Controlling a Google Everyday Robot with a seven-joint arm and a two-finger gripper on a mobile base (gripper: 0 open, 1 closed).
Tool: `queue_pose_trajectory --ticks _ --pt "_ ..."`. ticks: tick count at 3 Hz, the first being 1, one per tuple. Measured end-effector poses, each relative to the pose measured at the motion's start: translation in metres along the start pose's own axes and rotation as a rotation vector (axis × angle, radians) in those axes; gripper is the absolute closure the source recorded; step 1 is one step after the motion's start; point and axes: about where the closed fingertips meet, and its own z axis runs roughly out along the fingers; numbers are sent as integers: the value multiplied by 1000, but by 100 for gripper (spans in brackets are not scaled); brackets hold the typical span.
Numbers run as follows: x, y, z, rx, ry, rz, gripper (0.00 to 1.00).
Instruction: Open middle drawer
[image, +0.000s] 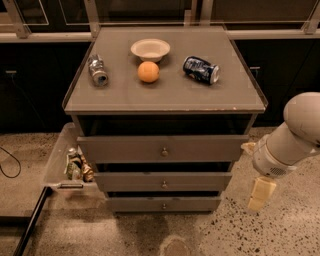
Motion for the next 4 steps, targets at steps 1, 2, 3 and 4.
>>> queue_pose_trajectory --ticks 1,2,3,4 --pt "0 0 0 0 0 0 0" --pt "4 -3 19 -3 -4 2 0" --pt "16 -18 69 -2 -25 -9 0" --pt "23 -32 119 3 -48 -32 0"
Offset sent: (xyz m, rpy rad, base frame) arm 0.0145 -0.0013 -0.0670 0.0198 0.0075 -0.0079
